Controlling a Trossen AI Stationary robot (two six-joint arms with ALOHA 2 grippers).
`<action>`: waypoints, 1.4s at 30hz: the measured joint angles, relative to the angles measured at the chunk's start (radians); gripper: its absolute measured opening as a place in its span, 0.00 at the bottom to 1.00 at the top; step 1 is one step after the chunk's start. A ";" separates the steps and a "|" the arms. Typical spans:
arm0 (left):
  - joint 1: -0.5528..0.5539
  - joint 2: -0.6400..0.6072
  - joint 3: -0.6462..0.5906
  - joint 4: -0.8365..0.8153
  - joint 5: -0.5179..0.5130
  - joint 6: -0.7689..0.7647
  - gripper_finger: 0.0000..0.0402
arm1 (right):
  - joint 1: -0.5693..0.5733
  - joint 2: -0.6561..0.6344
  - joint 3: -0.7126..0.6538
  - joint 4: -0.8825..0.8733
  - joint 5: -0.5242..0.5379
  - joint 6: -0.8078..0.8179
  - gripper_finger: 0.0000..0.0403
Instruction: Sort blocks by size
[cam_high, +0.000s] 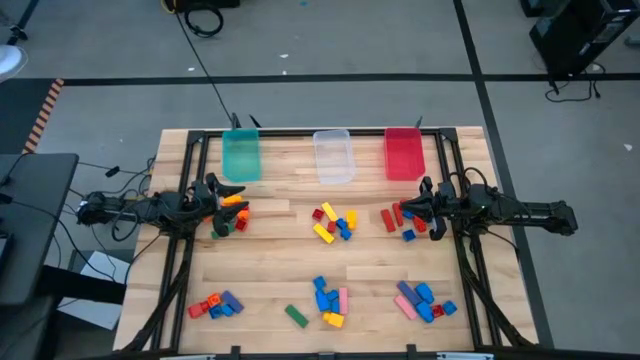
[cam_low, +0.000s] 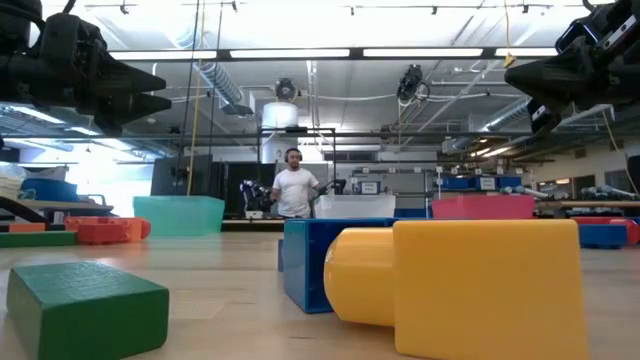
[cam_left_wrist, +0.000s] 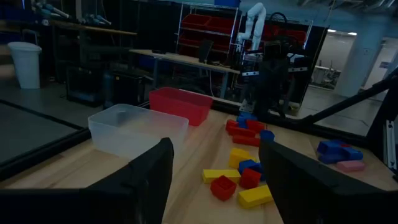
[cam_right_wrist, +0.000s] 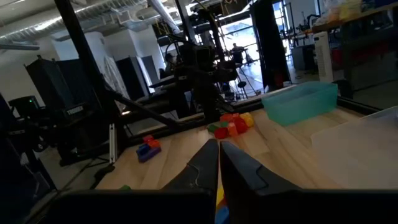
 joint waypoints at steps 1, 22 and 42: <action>0.000 0.000 0.000 0.000 0.000 0.000 0.61 | 0.000 0.000 0.000 0.000 0.000 0.000 0.08; 0.000 0.000 0.000 0.000 0.000 0.000 0.61 | 0.000 0.000 0.000 0.000 0.000 0.000 0.08; 0.000 0.000 0.000 0.000 0.000 0.000 0.61 | 0.000 0.000 0.000 0.029 0.017 0.001 0.08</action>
